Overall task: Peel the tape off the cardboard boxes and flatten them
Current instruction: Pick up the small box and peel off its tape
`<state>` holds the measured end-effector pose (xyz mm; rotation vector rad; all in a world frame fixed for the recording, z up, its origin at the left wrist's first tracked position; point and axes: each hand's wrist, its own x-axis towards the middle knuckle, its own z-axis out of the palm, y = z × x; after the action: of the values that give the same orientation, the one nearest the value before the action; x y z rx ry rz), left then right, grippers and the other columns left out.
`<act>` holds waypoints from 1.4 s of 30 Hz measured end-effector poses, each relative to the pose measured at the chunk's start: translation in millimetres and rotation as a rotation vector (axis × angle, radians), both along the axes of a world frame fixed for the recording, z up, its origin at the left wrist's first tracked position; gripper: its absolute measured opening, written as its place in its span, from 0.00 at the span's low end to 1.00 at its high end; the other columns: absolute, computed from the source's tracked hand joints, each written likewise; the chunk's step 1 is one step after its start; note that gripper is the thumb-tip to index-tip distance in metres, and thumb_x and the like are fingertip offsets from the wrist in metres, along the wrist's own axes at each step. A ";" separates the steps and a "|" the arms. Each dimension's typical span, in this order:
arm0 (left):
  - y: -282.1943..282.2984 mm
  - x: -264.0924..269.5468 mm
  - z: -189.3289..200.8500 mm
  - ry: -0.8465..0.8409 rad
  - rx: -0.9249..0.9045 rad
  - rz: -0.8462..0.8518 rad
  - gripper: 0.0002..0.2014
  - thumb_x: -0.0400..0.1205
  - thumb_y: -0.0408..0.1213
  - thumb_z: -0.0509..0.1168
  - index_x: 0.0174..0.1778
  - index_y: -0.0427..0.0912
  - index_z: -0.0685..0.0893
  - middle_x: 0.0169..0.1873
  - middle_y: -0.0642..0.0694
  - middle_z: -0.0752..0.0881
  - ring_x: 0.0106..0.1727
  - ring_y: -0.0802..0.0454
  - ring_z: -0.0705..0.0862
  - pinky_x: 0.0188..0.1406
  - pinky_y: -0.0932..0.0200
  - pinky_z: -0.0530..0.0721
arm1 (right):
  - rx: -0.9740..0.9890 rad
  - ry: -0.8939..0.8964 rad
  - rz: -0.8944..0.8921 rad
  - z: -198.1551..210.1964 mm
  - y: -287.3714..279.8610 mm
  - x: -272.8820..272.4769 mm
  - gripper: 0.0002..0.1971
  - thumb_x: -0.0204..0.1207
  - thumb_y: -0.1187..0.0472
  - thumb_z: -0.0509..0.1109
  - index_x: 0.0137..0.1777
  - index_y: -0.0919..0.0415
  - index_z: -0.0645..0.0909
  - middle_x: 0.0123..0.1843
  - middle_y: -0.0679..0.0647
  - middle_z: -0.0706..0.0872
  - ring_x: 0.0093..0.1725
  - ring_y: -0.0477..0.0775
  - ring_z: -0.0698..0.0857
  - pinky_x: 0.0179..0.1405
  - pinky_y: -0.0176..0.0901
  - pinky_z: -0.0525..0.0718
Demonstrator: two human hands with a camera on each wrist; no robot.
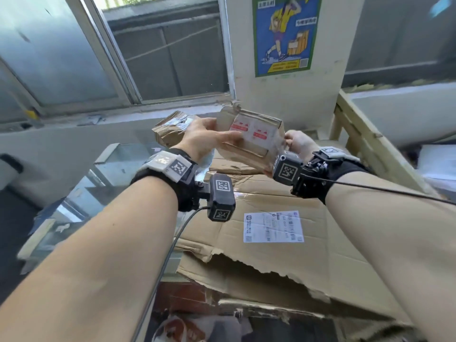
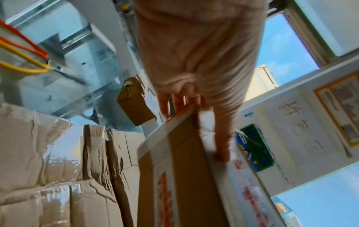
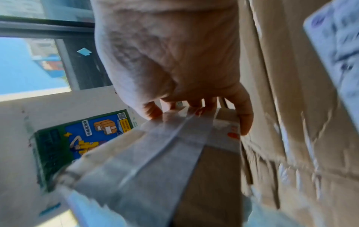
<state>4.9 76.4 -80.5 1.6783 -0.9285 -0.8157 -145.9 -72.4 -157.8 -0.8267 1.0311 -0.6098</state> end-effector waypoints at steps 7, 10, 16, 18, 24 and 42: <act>5.7 -27.2 3.3 0.075 0.025 0.016 0.10 0.74 0.33 0.76 0.49 0.41 0.85 0.47 0.41 0.91 0.41 0.49 0.91 0.38 0.55 0.90 | -0.545 0.425 -0.055 39.8 40.3 -39.9 0.24 0.83 0.49 0.60 0.70 0.67 0.75 0.69 0.66 0.80 0.65 0.66 0.80 0.61 0.50 0.79; 4.8 -33.2 2.6 0.196 -0.024 0.048 0.08 0.77 0.28 0.73 0.48 0.41 0.83 0.51 0.38 0.90 0.47 0.44 0.90 0.43 0.50 0.91 | -1.035 0.552 -0.158 62.5 55.6 -41.0 0.13 0.79 0.56 0.68 0.60 0.59 0.84 0.59 0.57 0.86 0.60 0.56 0.83 0.64 0.49 0.79; 17.2 -37.0 14.9 0.398 -0.126 -0.073 0.07 0.80 0.25 0.68 0.49 0.39 0.84 0.46 0.36 0.89 0.48 0.38 0.89 0.54 0.41 0.87 | -1.427 0.608 0.041 88.7 86.9 -6.5 0.15 0.73 0.56 0.75 0.60 0.54 0.87 0.55 0.55 0.77 0.59 0.52 0.71 0.59 0.37 0.71; 24.2 -29.1 15.4 0.430 -0.133 -0.107 0.07 0.81 0.23 0.65 0.47 0.39 0.83 0.41 0.38 0.89 0.42 0.41 0.89 0.46 0.45 0.89 | -1.466 0.594 0.060 89.1 91.8 0.0 0.15 0.72 0.56 0.76 0.59 0.54 0.87 0.52 0.53 0.76 0.56 0.50 0.71 0.56 0.37 0.71; 40.6 -4.6 0.0 0.402 -0.019 -0.150 0.12 0.80 0.18 0.64 0.46 0.40 0.82 0.38 0.39 0.86 0.28 0.47 0.88 0.23 0.56 0.87 | -1.428 0.632 0.199 85.4 105.7 12.8 0.06 0.69 0.60 0.80 0.45 0.56 0.92 0.46 0.54 0.84 0.45 0.53 0.83 0.50 0.51 0.86; 37.5 1.3 -25.9 0.323 0.079 -0.044 0.08 0.84 0.36 0.66 0.41 0.38 0.83 0.42 0.36 0.87 0.40 0.42 0.87 0.42 0.42 0.88 | -1.367 0.737 0.326 61.2 118.3 27.4 0.05 0.71 0.70 0.74 0.42 0.61 0.91 0.42 0.56 0.90 0.42 0.53 0.88 0.46 0.42 0.86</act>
<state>6.2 113.9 -106.4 1.5376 -0.7180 -1.1276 -118.5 45.9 -96.6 -2.5051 0.9946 -0.7086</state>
